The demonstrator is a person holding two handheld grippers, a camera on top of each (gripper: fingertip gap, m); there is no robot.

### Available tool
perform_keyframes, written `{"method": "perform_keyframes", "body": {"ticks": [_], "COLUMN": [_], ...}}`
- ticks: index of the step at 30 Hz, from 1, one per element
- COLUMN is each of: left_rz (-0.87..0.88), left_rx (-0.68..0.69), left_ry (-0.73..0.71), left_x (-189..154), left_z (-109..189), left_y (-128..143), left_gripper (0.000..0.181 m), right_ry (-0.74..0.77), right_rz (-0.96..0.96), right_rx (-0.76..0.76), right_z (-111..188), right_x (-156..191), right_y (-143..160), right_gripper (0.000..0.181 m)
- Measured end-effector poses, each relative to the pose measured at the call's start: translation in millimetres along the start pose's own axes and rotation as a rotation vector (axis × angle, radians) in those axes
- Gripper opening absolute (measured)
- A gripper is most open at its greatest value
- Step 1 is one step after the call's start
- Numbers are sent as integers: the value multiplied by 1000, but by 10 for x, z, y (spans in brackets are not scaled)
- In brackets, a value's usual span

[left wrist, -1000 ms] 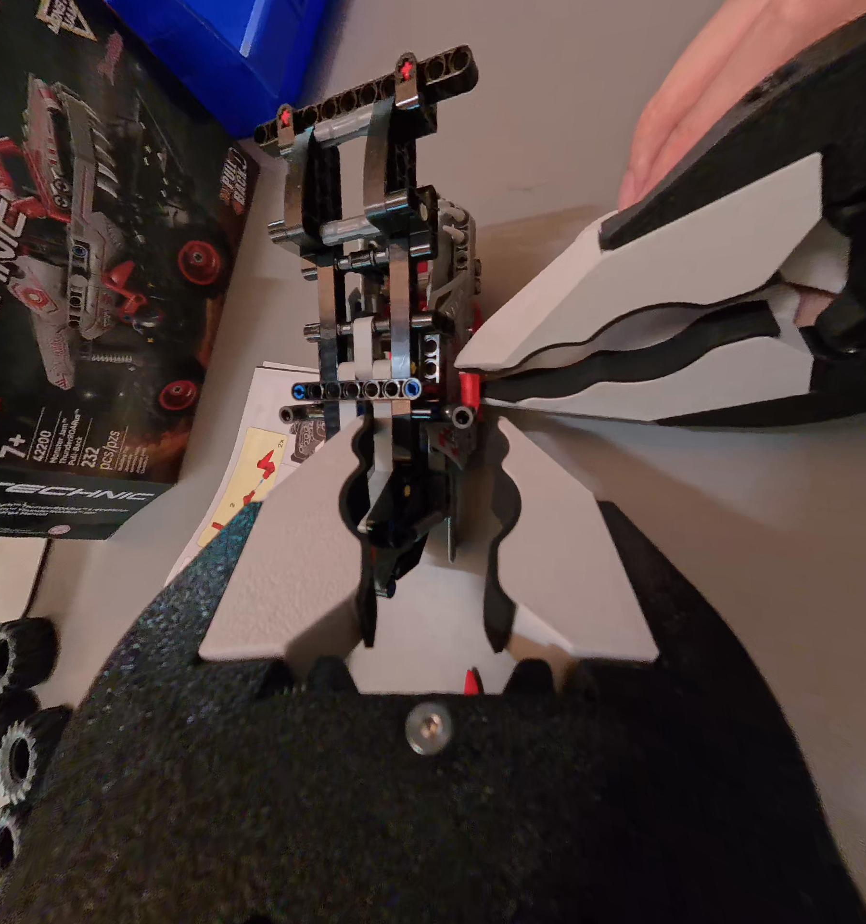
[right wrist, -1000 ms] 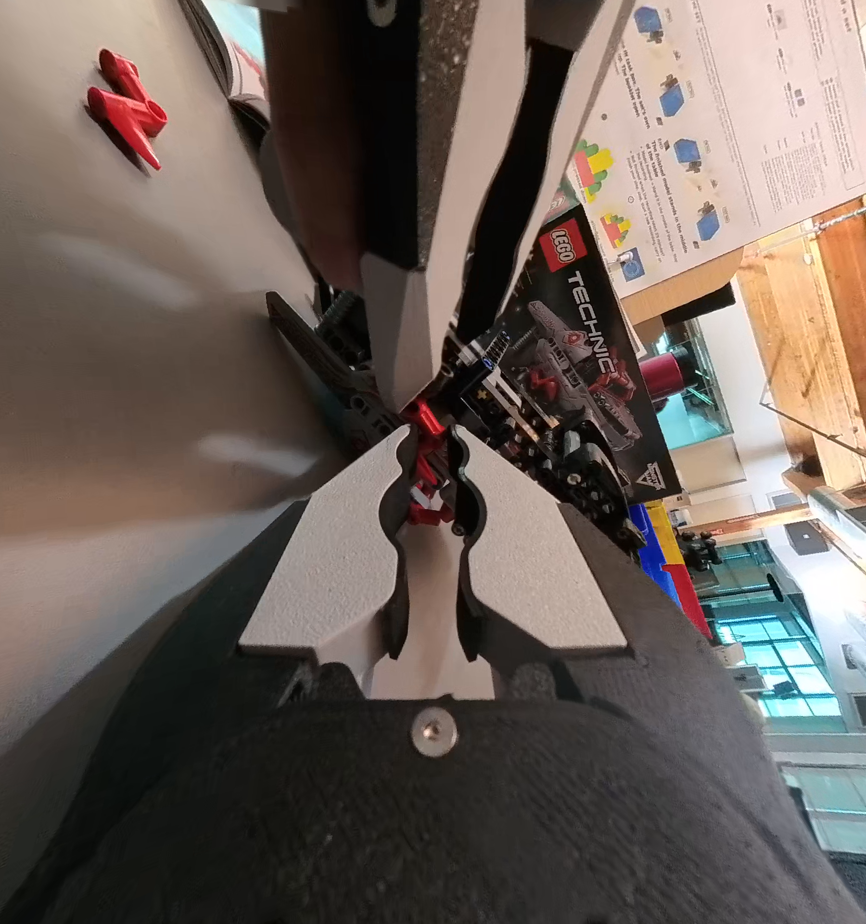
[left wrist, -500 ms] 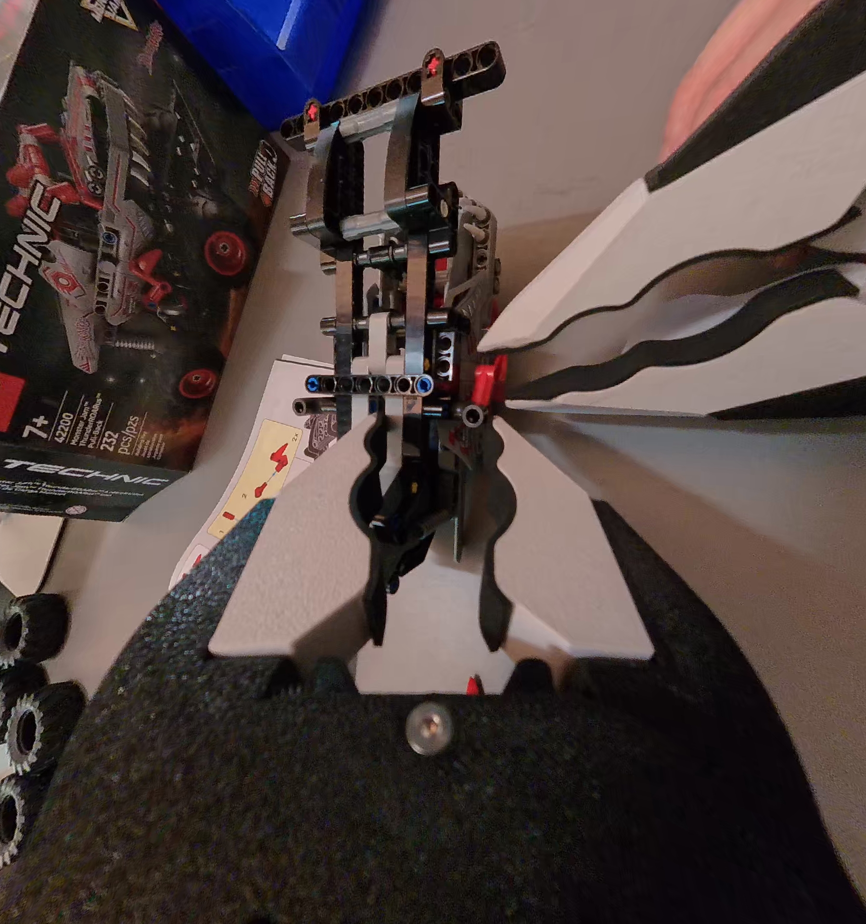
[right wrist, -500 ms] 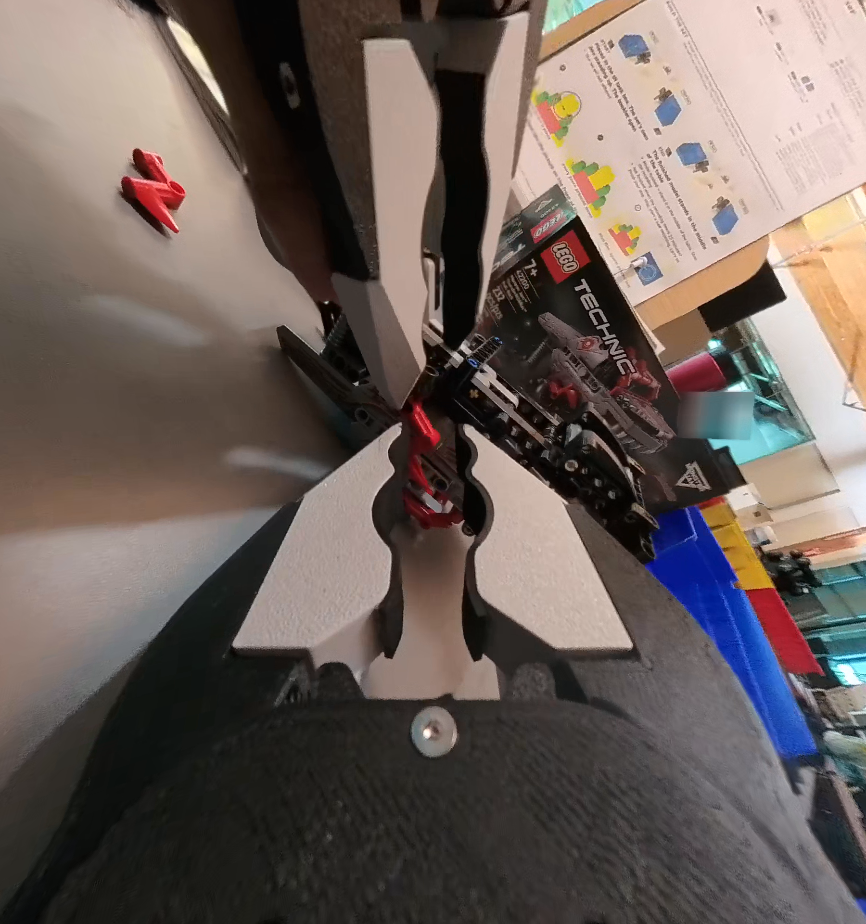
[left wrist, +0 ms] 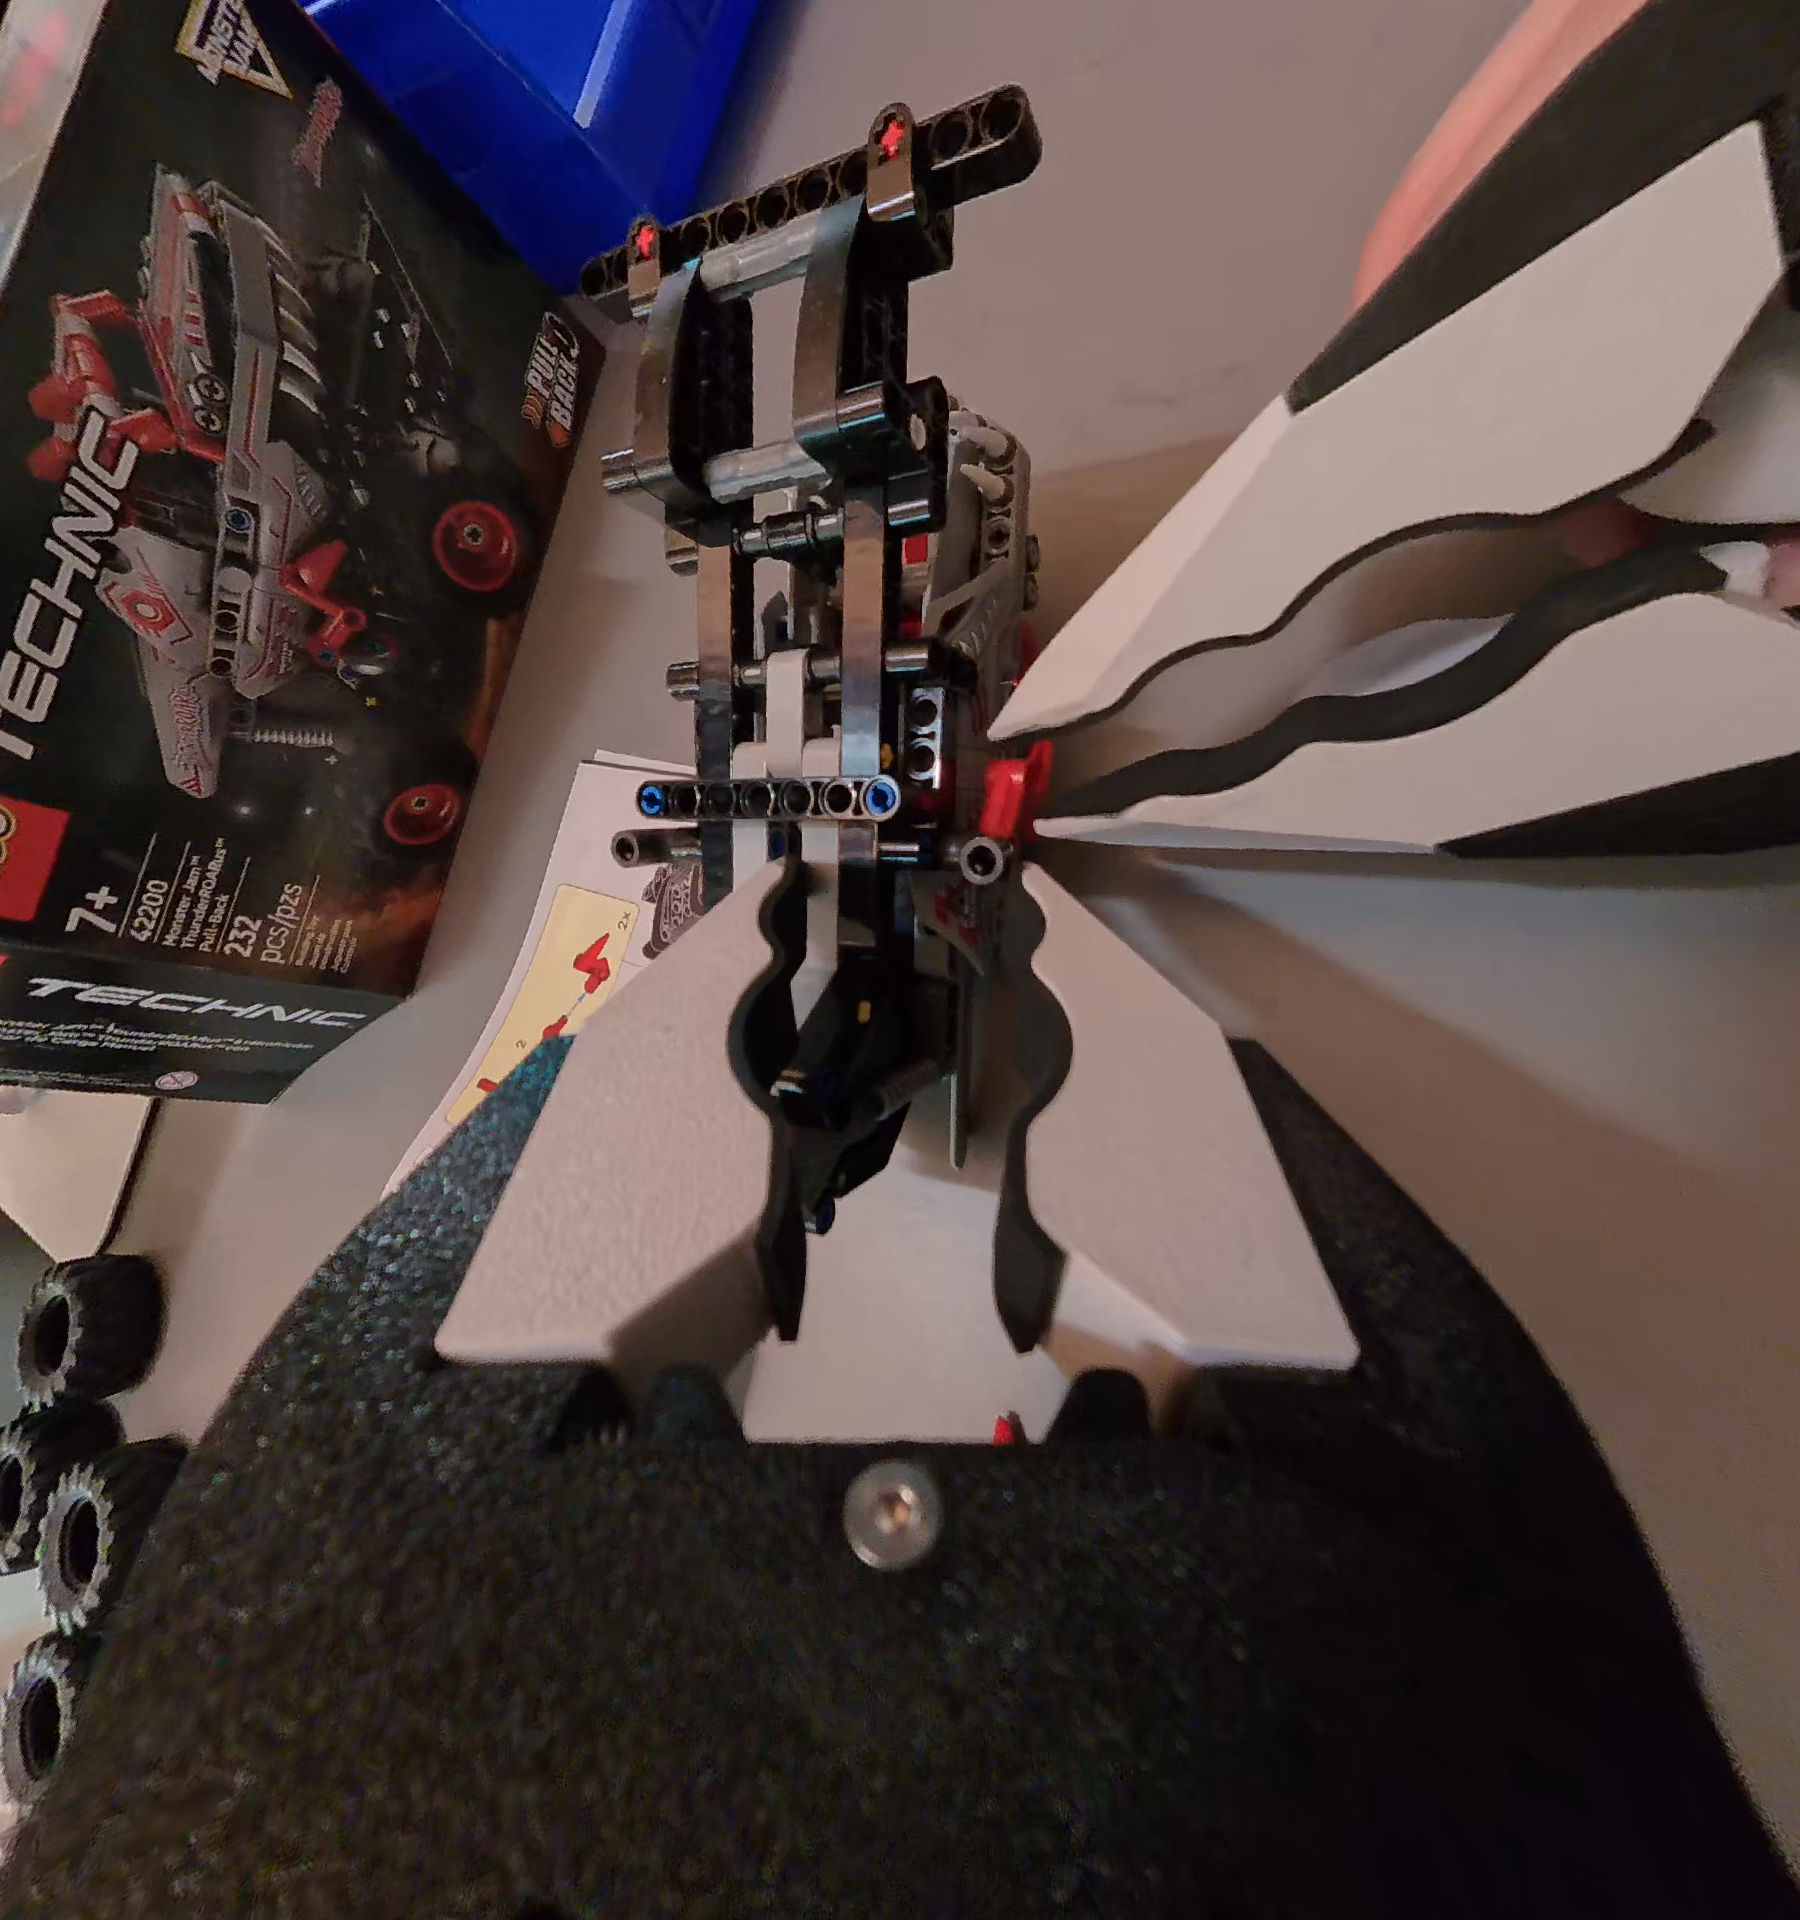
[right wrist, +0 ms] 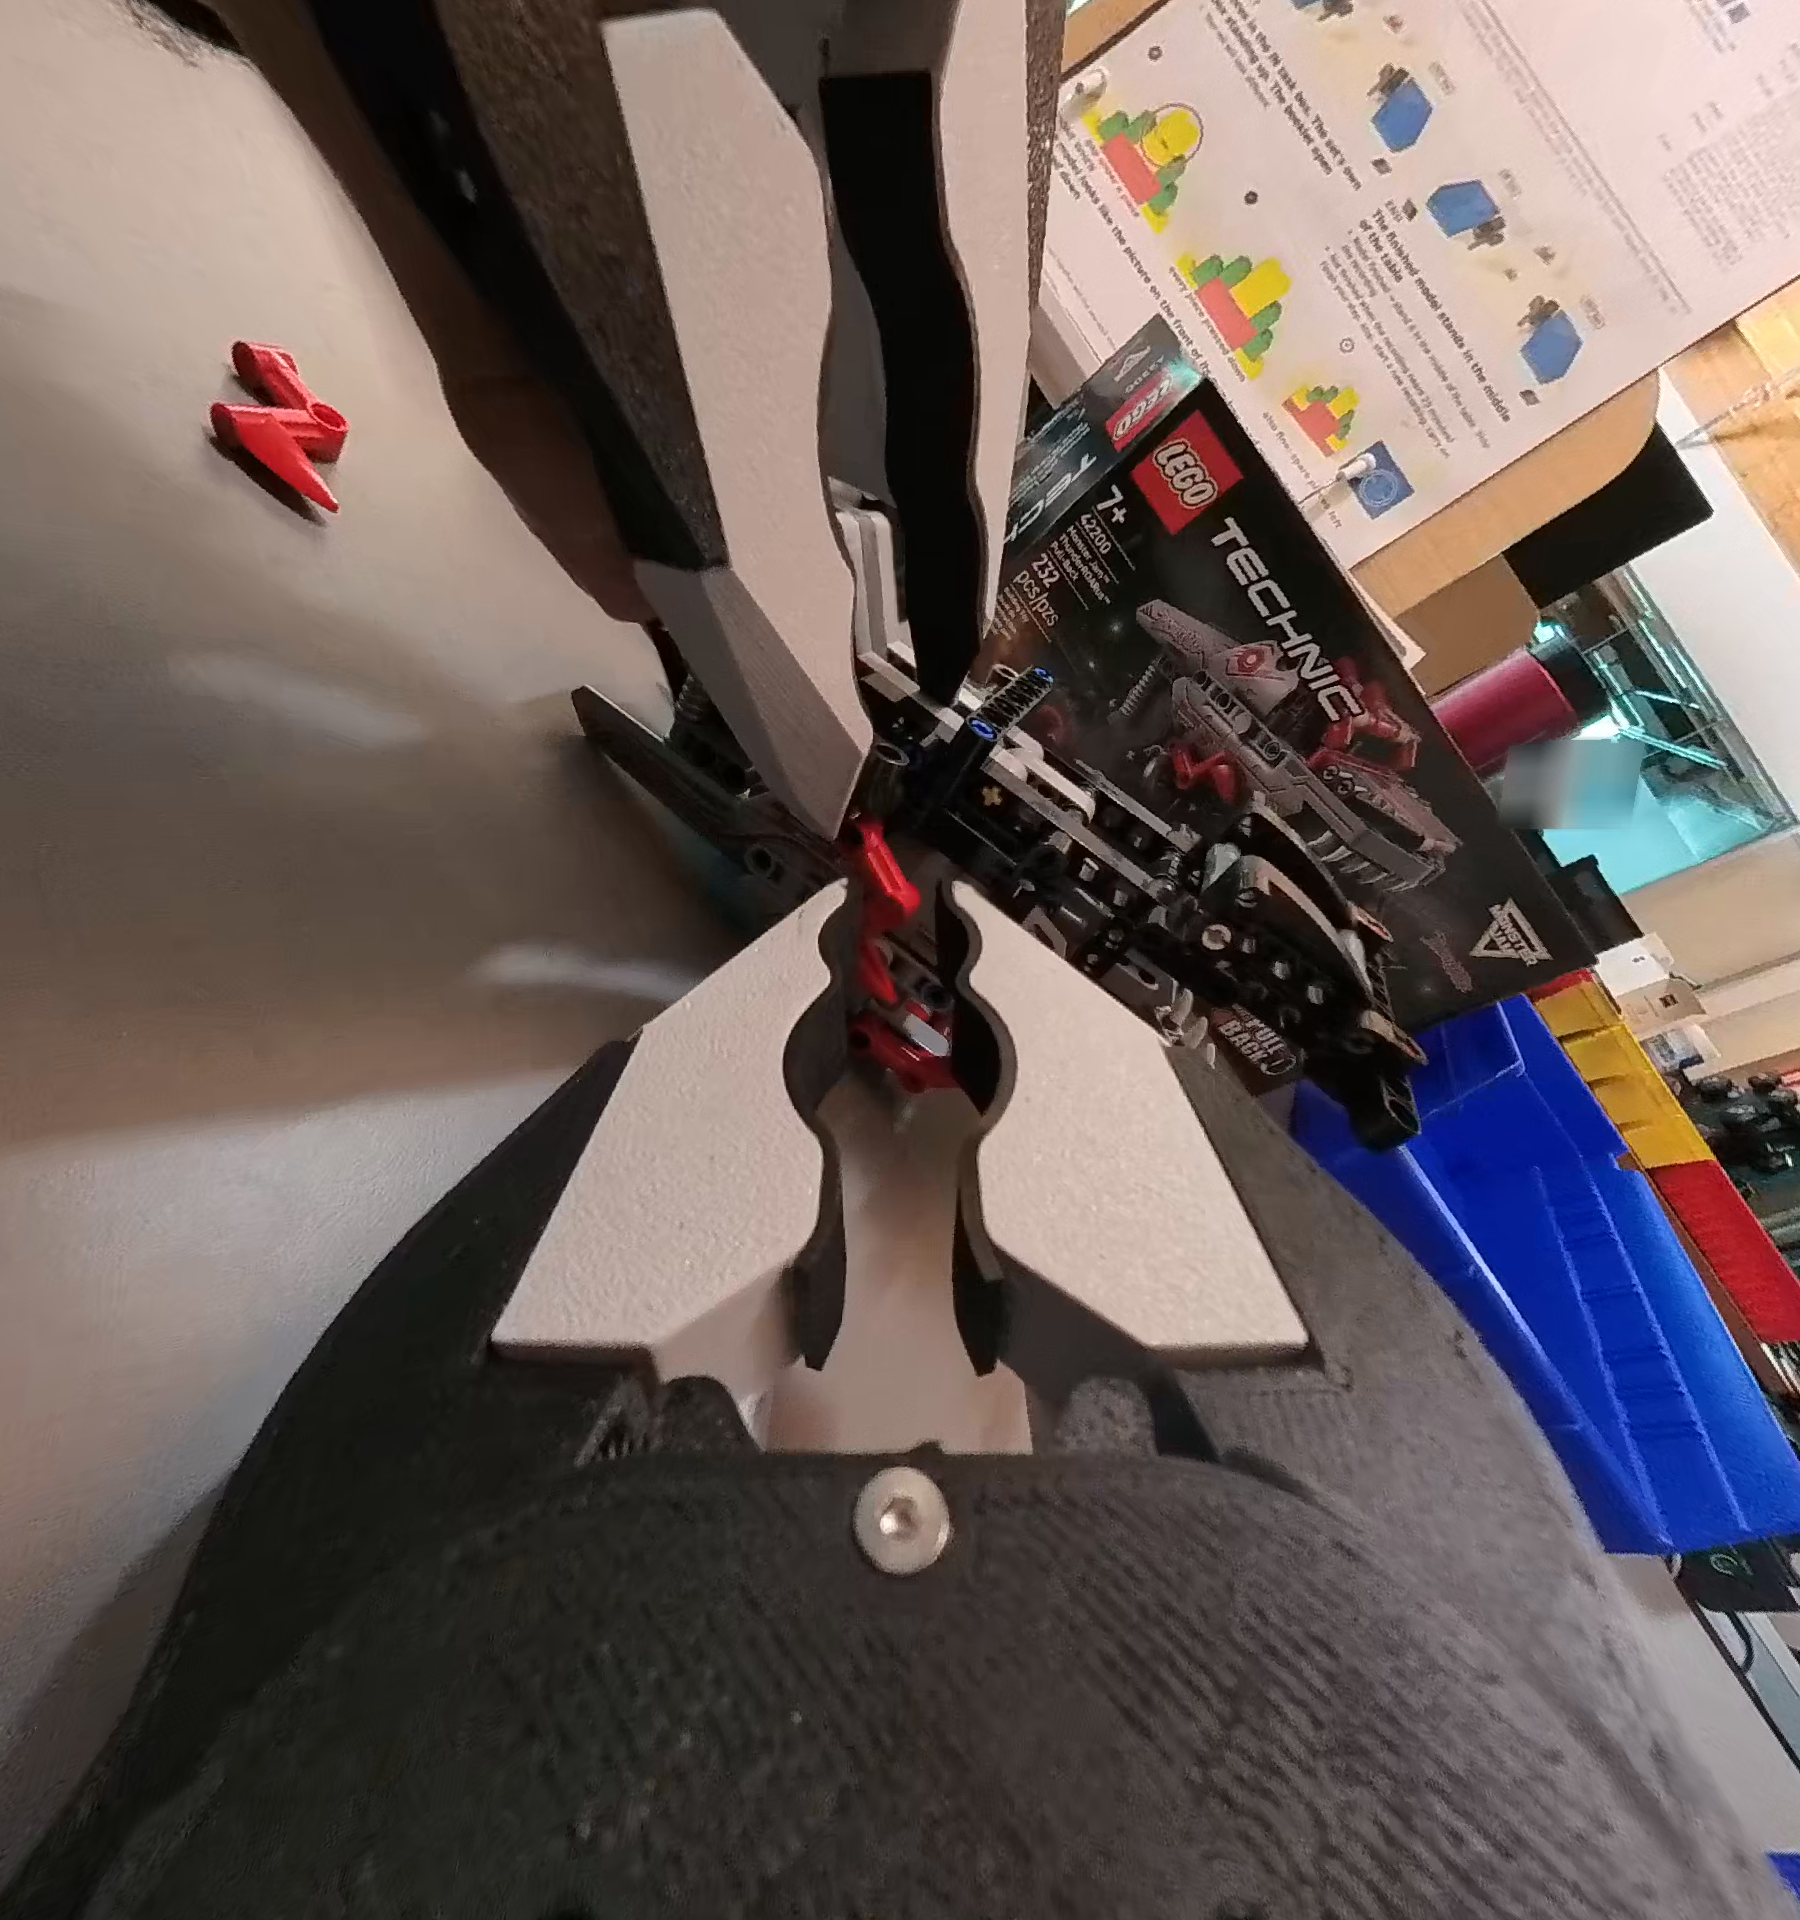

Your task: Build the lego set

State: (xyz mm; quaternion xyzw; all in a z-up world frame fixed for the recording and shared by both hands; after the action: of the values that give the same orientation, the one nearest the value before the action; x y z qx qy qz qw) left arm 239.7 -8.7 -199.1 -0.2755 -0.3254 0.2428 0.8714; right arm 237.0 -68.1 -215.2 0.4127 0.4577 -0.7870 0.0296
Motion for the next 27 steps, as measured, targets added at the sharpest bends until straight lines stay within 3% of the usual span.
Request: {"method": "perform_keyframes", "body": {"ticks": [10, 17, 21, 25, 27], "left_rz": [-30, -62, -71, 0, -20], "left_rx": [-13, -14, -21, -17, -12], "left_ry": [26, 48, 21, 68, 75], "left_x": [15, 52, 85, 110, 99], "left_z": [1, -2, 3, 12, -4], "left_y": [3, 19, -4, -5, 23], "left_gripper": [35, 34, 14, 14, 25], "right_ry": [-63, -115, -81, -69, -34], "right_rz": [-67, -157, -98, -85, -57], "right_rx": [-37, -36, 22, 18, 38], "right_z": [-18, -53, -96, -82, -97], "right_x": [-3, -54, -21, -33, -49], "right_y": [-31, -12, 33, 47, 74], "right_gripper": [2, 9, 0, 2, 8]}}
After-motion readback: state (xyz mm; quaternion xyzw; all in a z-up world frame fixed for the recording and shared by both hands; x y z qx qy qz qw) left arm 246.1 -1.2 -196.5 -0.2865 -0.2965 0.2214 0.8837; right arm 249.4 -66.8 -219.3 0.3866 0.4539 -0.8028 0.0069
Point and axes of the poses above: each gripper's, where its closed fingertips meet, z back along the fingers, y out of its underside, x = y × z across the jaws, the point moved 4 cm from there along z, back along the fingers, and after that the axes turned 1 degree about -y, right-handed, at the moved point
